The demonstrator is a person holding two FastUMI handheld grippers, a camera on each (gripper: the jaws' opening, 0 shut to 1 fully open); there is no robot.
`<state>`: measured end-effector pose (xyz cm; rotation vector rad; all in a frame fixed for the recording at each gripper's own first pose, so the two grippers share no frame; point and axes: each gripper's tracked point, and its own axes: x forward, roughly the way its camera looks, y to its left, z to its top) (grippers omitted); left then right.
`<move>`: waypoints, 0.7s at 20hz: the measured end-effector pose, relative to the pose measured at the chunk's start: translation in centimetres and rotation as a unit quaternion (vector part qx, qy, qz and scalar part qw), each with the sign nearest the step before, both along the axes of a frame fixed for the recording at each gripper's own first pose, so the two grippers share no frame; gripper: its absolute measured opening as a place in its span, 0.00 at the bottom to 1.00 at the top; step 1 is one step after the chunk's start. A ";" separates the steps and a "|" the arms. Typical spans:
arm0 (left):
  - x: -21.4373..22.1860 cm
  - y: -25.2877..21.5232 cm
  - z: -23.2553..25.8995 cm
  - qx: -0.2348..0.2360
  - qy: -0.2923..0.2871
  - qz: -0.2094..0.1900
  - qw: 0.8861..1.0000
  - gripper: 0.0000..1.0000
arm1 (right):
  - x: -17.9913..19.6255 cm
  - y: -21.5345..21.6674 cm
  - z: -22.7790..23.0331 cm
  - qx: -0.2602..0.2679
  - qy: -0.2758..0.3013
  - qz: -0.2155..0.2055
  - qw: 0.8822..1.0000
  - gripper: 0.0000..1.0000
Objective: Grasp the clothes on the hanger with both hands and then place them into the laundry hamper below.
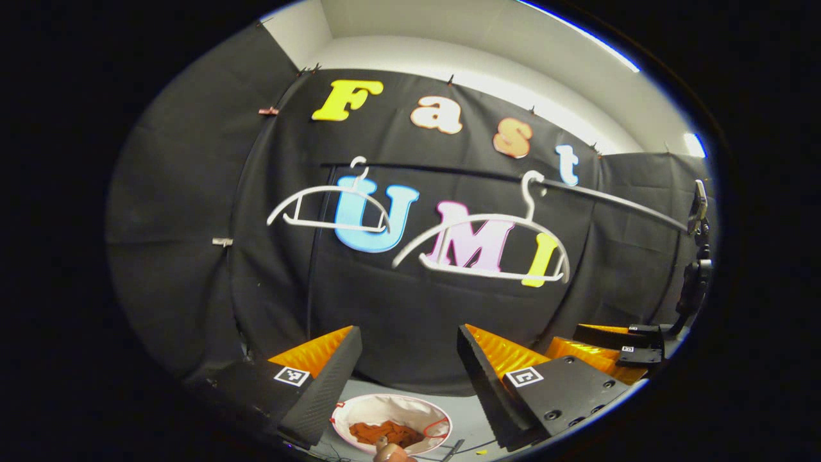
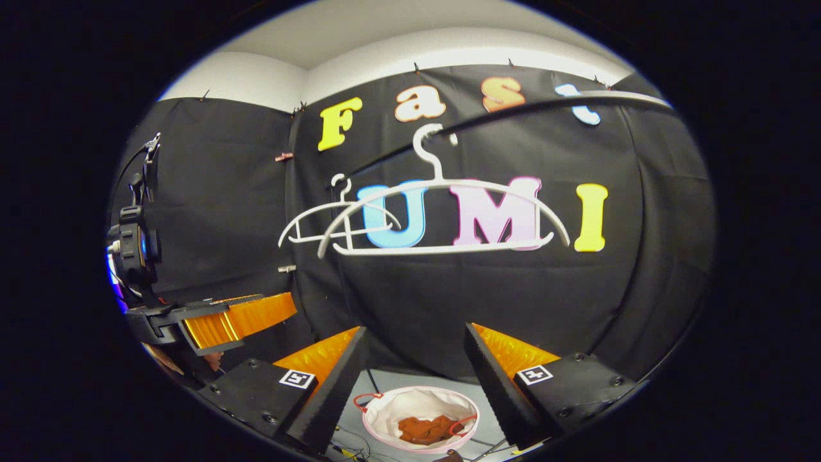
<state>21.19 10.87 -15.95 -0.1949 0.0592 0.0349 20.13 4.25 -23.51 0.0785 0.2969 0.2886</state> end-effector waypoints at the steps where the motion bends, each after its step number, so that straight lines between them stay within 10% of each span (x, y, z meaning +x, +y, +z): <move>1: -1.0 0.0 1.1 0.009 -0.006 -0.006 1.000 0.95 | -0.8 0.3 1.5 0.005 -0.015 -0.007 1.000 0.98; 14: -11.0 -2.7 14.1 0.078 -0.099 -0.041 0.991 0.92 | -9.0 0.4 17.8 -0.003 -0.185 -0.066 0.981 0.97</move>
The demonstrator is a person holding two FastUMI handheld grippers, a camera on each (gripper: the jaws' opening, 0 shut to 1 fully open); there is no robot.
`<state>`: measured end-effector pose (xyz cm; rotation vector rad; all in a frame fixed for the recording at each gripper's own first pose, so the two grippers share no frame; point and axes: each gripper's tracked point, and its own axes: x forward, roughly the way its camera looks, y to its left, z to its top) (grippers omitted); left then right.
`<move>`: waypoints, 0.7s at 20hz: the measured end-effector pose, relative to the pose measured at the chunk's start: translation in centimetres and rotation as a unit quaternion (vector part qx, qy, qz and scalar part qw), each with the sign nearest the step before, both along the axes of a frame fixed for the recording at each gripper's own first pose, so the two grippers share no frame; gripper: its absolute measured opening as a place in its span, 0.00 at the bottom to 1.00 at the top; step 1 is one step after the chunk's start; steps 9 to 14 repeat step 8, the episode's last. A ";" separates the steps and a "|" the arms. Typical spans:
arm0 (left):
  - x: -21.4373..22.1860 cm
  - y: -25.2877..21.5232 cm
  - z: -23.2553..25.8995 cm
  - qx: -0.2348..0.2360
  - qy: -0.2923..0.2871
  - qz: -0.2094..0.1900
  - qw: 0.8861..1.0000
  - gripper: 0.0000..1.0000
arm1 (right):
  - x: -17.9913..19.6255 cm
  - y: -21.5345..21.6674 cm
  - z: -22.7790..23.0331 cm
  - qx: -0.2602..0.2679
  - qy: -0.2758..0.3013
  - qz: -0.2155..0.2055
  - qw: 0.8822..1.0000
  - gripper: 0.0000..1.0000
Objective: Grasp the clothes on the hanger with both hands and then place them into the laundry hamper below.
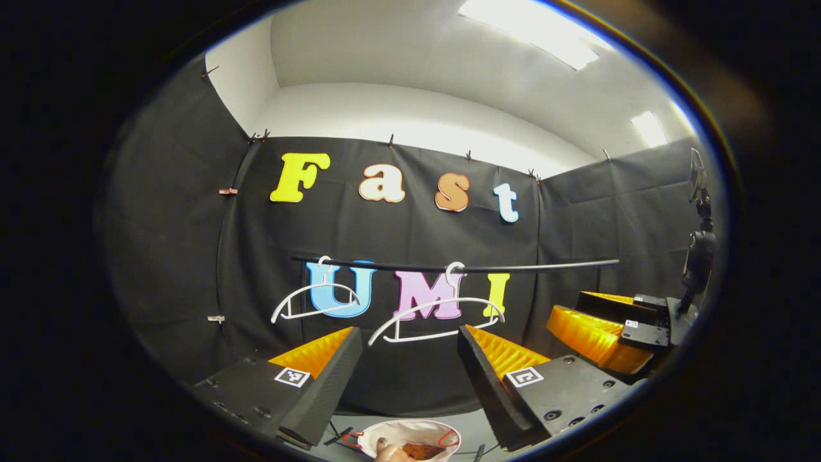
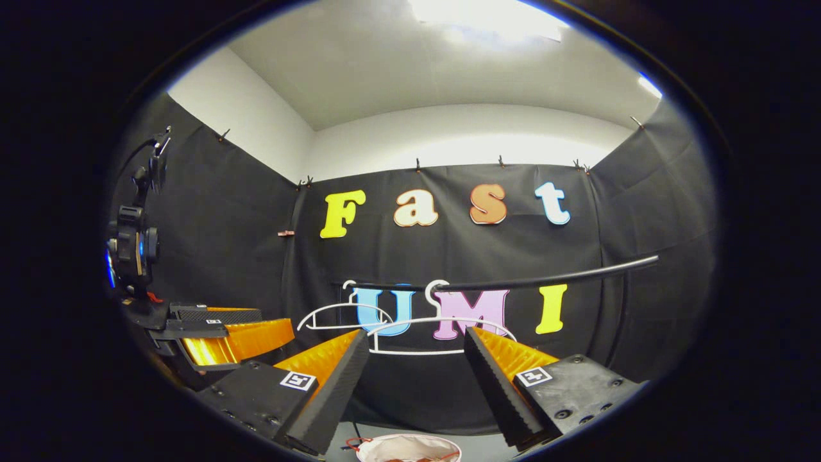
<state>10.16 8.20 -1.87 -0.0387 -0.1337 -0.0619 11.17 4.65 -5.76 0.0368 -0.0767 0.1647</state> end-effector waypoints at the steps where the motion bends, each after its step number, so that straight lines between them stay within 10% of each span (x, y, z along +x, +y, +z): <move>1: -0.2 0.1 0.0 -0.002 0.004 0.001 1.000 0.95 | -0.3 -0.2 0.3 0.004 0.000 -0.003 1.000 0.99; 14: -1.5 -0.4 0.7 -0.016 0.001 -0.004 1.000 0.95 | -2.4 -0.3 1.9 0.001 -0.013 -0.014 1.000 0.96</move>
